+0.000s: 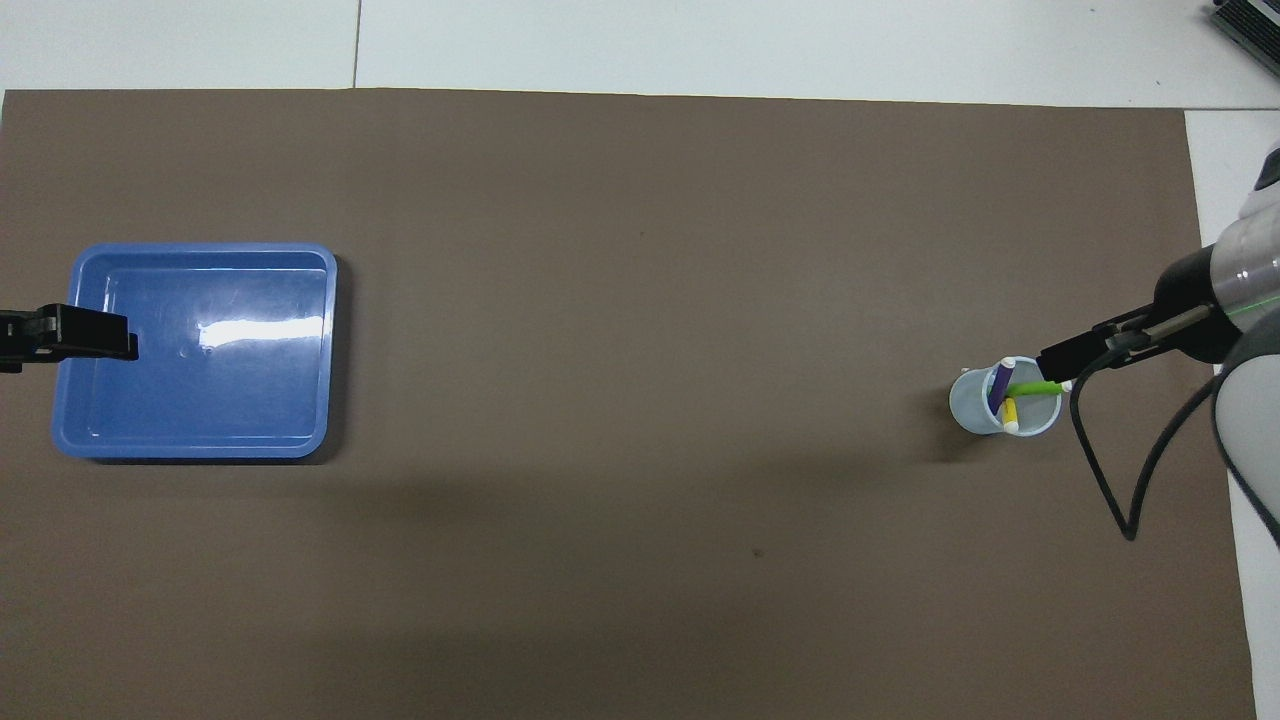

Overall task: Right arm passes pens to left for tray arrangement
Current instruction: 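Reach the right gripper into the clear cup toward the purple pen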

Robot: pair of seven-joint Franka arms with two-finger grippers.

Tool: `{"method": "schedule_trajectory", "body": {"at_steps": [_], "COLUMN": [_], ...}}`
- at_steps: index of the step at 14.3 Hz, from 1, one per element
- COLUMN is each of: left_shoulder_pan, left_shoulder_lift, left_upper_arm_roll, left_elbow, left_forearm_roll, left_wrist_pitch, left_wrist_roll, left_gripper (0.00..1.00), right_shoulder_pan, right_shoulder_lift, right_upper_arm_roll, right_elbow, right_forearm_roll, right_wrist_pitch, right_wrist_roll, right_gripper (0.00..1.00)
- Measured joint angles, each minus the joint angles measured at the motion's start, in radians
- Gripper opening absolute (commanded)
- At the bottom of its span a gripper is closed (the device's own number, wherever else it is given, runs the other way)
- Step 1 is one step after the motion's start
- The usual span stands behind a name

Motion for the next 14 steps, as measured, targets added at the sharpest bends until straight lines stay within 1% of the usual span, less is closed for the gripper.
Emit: {"method": "schedule_trajectory", "body": {"at_steps": [4, 6, 10, 14], "left_shoulder_pan": [0.000, 0.000, 0.001, 0.001], "left_shoulder_lift": [0.000, 0.000, 0.000, 0.000], "left_upper_arm_roll": [0.000, 0.000, 0.001, 0.001], "left_elbow": [0.000, 0.000, -0.001, -0.001], "left_forearm_roll": [0.000, 0.000, 0.000, 0.000], "left_wrist_pitch": [0.000, -0.001, -0.003, -0.003], "left_wrist_roll": [0.000, 0.000, 0.000, -0.004], "left_gripper": [1.00, 1.00, 1.00, 1.00], "right_shoulder_pan": [-0.001, 0.000, 0.000, -0.022], "right_shoulder_lift": [-0.005, -0.016, -0.063, -0.057], "right_upper_arm_roll": [-0.012, -0.011, -0.011, -0.012], "right_elbow": [-0.005, -0.035, -0.198, -0.301], "right_forearm_roll": [-0.001, -0.006, -0.009, -0.010], "right_wrist_pitch": [0.001, 0.013, 0.177, 0.292], "right_wrist_roll": [-0.117, -0.143, -0.215, -0.248], "right_gripper": [1.00, 1.00, 1.00, 1.00]}}
